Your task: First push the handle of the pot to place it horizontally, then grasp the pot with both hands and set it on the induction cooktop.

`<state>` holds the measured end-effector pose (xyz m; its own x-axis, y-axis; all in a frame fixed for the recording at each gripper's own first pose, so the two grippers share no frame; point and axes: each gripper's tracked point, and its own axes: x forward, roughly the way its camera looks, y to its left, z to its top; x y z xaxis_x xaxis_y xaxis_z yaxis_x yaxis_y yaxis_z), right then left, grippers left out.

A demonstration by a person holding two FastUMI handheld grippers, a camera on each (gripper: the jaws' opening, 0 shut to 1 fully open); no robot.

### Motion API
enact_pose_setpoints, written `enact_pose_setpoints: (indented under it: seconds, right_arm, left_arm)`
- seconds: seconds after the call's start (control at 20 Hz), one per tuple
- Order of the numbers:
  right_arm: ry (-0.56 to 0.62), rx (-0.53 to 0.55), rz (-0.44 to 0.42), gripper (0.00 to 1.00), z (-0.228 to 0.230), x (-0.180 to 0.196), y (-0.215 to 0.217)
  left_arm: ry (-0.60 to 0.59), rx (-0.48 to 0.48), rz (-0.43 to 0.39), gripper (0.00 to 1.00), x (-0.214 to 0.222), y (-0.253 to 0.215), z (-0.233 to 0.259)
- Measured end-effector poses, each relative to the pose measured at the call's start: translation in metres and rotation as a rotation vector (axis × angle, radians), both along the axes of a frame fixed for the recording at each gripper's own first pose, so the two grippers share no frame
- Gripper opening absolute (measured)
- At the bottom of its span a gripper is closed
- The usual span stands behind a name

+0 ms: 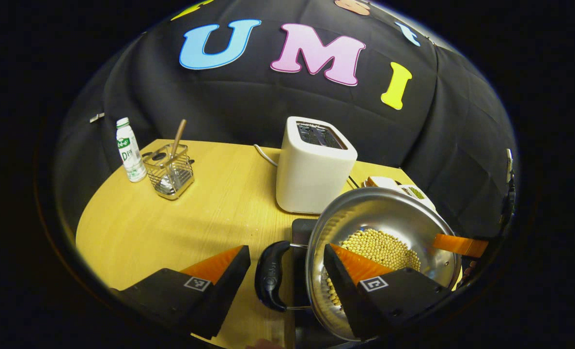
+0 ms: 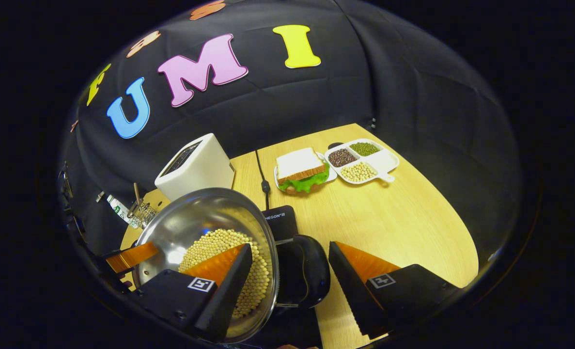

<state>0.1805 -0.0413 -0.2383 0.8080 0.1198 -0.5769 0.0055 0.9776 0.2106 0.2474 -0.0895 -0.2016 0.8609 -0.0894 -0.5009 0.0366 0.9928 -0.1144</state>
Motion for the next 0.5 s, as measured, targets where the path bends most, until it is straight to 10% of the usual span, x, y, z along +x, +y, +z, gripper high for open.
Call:
enact_pose_setpoints:
  seconds: [0.5]
  right_arm:
    - [-0.25, -0.049, -0.061, 0.99, 0.124, -0.032, -0.022]
  left_arm:
    - [-0.088, -0.004, 0.213, 0.96, -0.082, 0.038, 0.093]
